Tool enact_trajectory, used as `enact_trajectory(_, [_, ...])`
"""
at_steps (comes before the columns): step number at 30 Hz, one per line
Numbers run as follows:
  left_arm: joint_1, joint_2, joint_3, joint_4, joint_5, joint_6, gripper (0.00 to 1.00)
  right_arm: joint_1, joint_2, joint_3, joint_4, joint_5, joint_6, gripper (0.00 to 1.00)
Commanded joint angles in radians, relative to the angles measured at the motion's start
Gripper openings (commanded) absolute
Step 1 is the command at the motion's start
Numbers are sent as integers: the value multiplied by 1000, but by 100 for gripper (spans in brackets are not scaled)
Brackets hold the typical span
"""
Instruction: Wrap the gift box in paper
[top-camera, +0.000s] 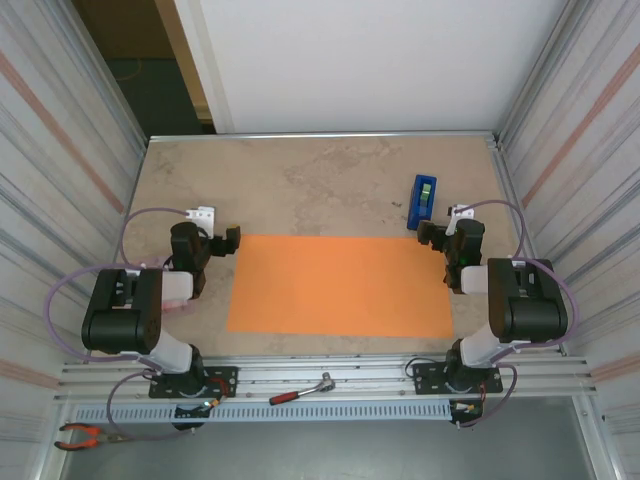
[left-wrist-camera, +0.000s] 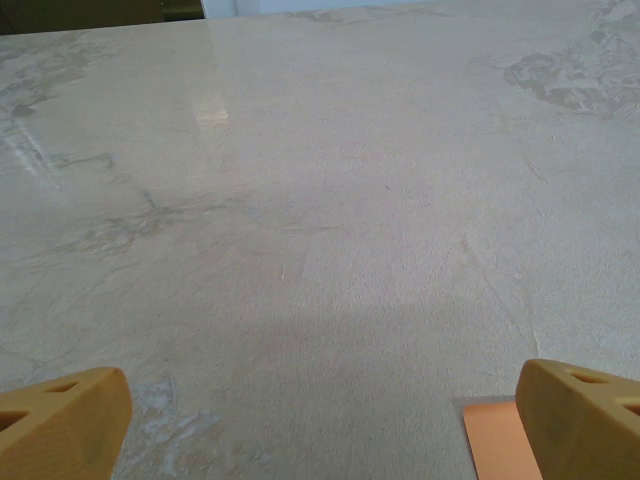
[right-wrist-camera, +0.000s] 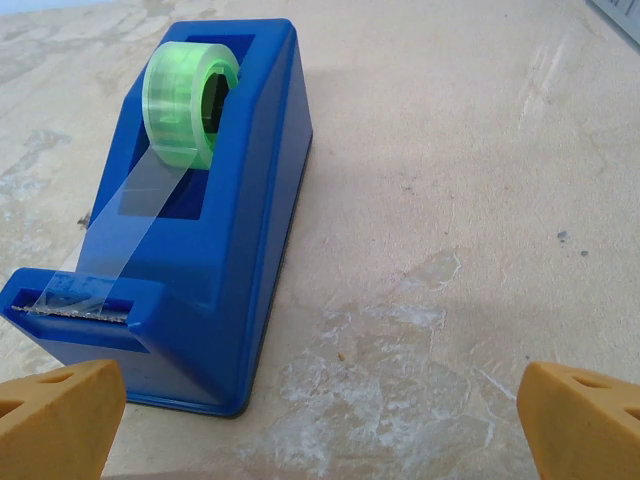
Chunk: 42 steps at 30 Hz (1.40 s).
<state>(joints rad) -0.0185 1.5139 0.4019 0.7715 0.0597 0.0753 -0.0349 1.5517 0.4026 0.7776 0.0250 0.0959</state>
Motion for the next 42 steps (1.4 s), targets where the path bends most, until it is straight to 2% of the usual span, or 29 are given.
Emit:
enact_trajectory(1, [4, -1, 14, 14, 2, 4, 99, -8, -13, 13, 8, -6, -2, 99])
enact_trajectory(32, [5, -11, 19, 14, -12, -1, 99, -13, -23, 6, 23, -7, 3, 99])
enact_trajectory(35, [-47, -121, 108, -232, -103, 27, 99, 20, -197, 63, -220, 110, 9, 99])
enact_trajectory(37, [-97, -196, 146, -326, -220, 19, 99, 36, -315, 109, -366, 151, 30, 99])
enact_trajectory(40, [-127, -307, 246, -601, -278, -122, 99, 36, -456, 186, -572, 201, 151, 99])
enact_trajectory(42, [-129, -360, 307, -811, -350, -277, 99, 25, -523, 238, -753, 296, 372, 99])
